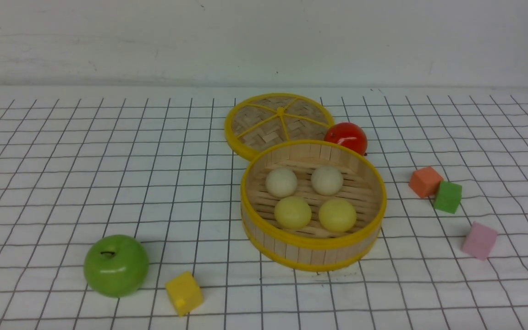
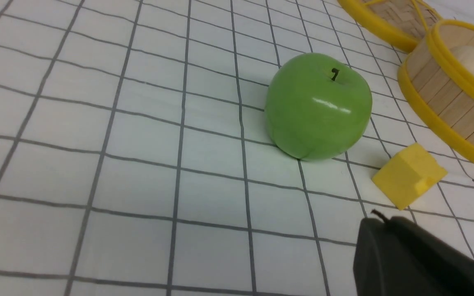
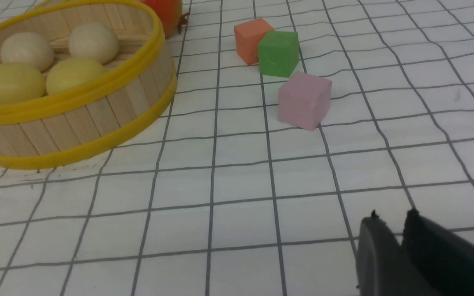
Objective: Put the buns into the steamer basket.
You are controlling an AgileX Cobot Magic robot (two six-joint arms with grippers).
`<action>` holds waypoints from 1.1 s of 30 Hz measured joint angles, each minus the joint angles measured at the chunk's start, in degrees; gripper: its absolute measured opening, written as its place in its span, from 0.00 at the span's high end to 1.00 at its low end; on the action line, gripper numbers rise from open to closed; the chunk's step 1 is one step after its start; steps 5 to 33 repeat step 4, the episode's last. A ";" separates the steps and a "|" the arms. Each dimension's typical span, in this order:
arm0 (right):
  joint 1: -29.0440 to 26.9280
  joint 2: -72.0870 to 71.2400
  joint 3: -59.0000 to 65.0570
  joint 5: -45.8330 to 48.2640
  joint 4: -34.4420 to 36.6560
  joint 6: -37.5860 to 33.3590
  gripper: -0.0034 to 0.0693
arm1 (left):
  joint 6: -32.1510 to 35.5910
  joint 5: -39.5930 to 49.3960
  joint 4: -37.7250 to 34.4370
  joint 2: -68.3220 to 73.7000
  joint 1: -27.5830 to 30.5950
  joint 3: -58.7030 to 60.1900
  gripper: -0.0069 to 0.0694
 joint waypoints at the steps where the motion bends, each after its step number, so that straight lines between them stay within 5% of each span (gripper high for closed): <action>1: 0.00 0.00 0.00 0.00 0.00 0.00 0.82 | 0.00 0.00 0.00 0.00 0.00 0.00 0.93; 33: 0.00 0.00 0.00 0.00 0.00 0.00 0.81 | 0.00 0.00 0.00 0.00 0.00 0.00 0.92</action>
